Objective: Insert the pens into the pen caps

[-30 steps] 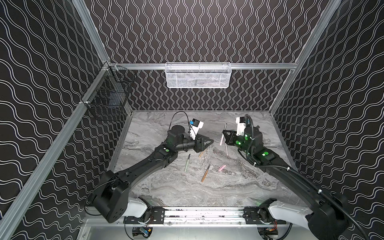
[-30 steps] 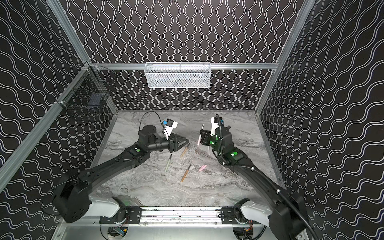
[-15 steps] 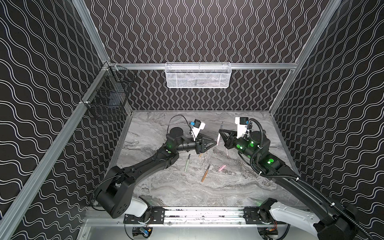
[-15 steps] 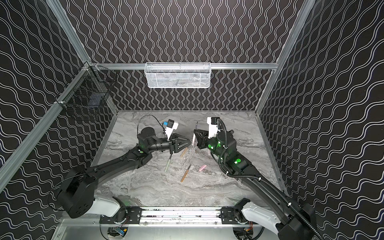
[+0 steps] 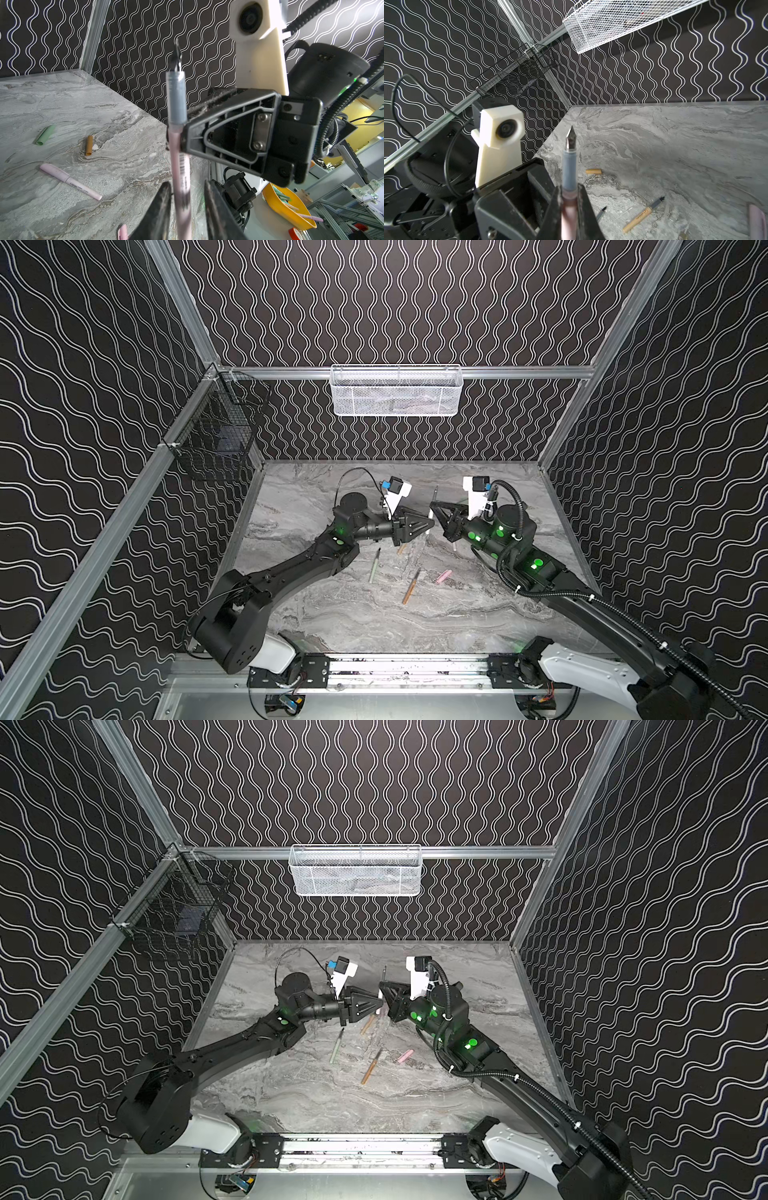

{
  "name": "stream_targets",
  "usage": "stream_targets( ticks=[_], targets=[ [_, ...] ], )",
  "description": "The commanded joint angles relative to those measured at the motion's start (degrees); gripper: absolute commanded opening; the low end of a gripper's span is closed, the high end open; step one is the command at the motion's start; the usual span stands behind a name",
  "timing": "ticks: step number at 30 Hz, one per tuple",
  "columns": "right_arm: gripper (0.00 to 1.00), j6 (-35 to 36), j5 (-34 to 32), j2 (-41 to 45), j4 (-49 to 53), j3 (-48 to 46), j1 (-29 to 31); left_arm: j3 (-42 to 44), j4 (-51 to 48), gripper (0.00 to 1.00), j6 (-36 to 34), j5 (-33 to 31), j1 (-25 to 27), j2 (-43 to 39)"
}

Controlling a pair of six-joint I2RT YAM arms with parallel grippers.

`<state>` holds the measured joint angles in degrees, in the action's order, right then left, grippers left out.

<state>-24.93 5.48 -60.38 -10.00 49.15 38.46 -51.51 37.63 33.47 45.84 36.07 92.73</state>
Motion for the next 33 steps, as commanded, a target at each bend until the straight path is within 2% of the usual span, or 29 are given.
stream_targets(
  ticks=[1, 6, 9, 11, 13, 16, 21, 23, 25, 28, 33],
  targets=[
    [0.08, -0.99, 1.15, -0.09, -2.82, 0.22, 0.30, -0.61, 0.07, 0.27, 0.36, 0.66, 0.11, 0.48],
    [0.08, -1.48, 1.62, -0.48, -3.14, 0.14, 0.57, -0.64, 0.21, 0.18, 0.61, 0.44, 0.14, 0.27],
    [0.08, -1.61, 1.83, -0.62, -2.85, 0.33, 0.73, -0.34, 0.36, 0.08, 0.51, -0.16, 0.12, 0.02],
    [0.12, -1.48, 1.86, -0.66, -2.10, 0.70, 0.81, -0.35, -0.12, 0.00, 0.23, -0.80, 0.14, -0.41],
    [0.22, -1.28, 1.56, -0.32, -0.38, 1.66, 0.72, -0.26, -2.18, 0.00, -1.08, -2.54, 0.13, -1.32],
    [0.29, -0.22, 0.47, 1.18, 3.84, 3.41, 0.75, -0.41, -6.53, 0.00, -4.88, -6.12, 0.10, -3.38],
    [0.32, -0.51, -8.65, 6.04, 12.46, 3.37, 0.77, -0.68, -14.13, 0.00, -11.78, -14.00, 0.09, -7.40],
    [0.32, -2.03, -14.10, 6.72, 18.10, 2.64, 0.52, -0.81, -17.13, 0.00, -14.58, -17.38, 0.20, -9.18],
    [0.31, -3.89, -16.68, 4.43, 27.49, 3.02, -0.62, -0.96, -19.38, 0.00, -16.82, -20.67, 0.53, -11.21],
    [0.34, -5.28, -14.17, -1.34, 37.36, 1.89, -2.62, -0.58, -21.45, 0.00, -19.74, -24.92, 1.97, -14.09],
    [0.45, -5.96, -8.61, -10.73, 40.36, -2.03, -2.76, -0.26, -22.16, 0.00, -21.35, -27.56, 4.32, -15.71]
  ],
)
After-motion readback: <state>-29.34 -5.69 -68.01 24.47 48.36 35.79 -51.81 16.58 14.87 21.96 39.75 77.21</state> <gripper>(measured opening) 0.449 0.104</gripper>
